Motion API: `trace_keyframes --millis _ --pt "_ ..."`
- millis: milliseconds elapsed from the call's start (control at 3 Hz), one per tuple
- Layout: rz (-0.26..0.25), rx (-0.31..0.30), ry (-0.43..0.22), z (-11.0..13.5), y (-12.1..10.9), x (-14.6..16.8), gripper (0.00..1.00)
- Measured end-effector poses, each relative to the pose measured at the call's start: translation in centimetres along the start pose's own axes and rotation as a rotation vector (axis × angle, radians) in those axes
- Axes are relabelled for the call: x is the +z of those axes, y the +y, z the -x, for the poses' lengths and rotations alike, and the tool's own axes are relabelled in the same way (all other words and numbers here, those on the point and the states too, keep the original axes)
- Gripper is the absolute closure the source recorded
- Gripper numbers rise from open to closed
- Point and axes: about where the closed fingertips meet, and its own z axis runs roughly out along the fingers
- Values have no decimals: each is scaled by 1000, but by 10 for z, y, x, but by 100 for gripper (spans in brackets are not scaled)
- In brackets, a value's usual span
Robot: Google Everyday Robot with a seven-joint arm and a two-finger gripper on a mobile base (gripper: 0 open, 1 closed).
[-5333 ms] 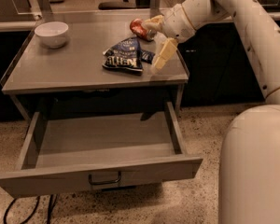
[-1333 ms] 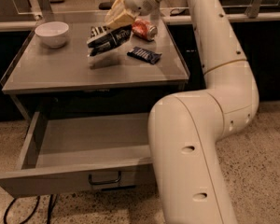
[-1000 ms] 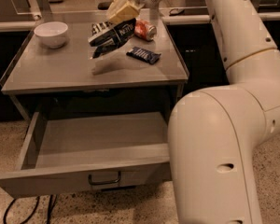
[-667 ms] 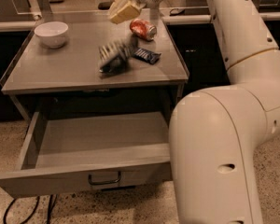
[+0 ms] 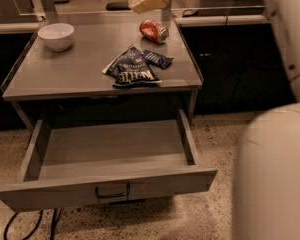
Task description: Place blue chip bag into top drawer
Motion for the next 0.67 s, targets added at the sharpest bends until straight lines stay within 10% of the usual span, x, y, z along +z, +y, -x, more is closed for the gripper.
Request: trace_keyframes --millis 667 --pt "-81 -11 -18 24 7 -37 58"
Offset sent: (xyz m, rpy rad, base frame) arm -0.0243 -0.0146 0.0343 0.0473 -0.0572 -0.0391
